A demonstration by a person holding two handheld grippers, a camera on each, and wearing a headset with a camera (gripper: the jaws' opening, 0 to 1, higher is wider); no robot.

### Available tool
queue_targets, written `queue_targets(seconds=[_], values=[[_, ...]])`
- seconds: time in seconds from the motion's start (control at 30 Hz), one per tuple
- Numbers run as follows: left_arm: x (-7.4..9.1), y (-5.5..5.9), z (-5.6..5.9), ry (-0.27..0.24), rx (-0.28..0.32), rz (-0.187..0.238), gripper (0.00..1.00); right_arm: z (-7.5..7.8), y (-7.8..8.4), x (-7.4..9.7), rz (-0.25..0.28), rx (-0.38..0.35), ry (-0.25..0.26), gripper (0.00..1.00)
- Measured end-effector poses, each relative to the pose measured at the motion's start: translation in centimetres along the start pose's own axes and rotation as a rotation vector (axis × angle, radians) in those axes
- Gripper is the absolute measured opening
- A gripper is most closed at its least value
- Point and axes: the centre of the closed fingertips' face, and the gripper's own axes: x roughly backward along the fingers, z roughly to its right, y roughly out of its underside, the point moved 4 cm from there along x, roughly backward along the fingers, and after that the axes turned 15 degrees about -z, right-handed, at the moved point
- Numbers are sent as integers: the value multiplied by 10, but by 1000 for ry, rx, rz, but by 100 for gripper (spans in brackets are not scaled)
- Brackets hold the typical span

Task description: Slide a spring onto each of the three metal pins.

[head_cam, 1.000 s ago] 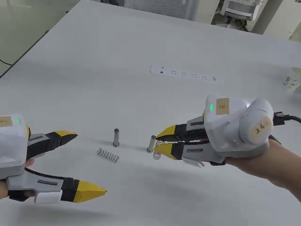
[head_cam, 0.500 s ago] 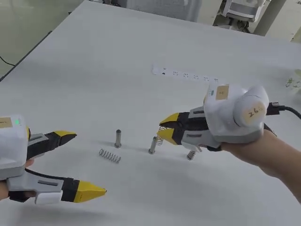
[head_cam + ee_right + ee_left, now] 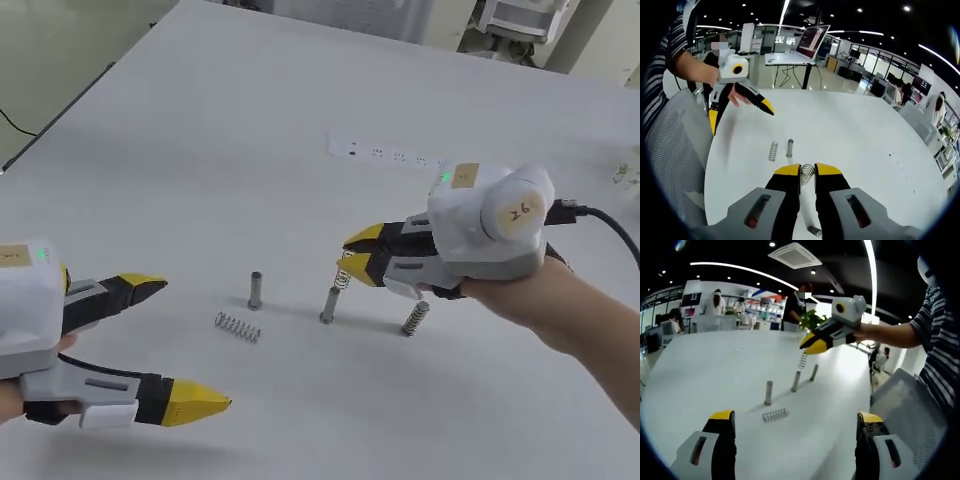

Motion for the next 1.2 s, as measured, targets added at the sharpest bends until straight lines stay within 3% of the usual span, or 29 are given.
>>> queue_targets(seconds=[0.4, 1.2], values=[[0, -1, -1, -5, -1, 7, 98, -2, 4, -11, -10, -19, -23, 8], [0, 3, -2, -7, 3, -3, 97, -7, 30, -49, -118, -16, -50, 8]])
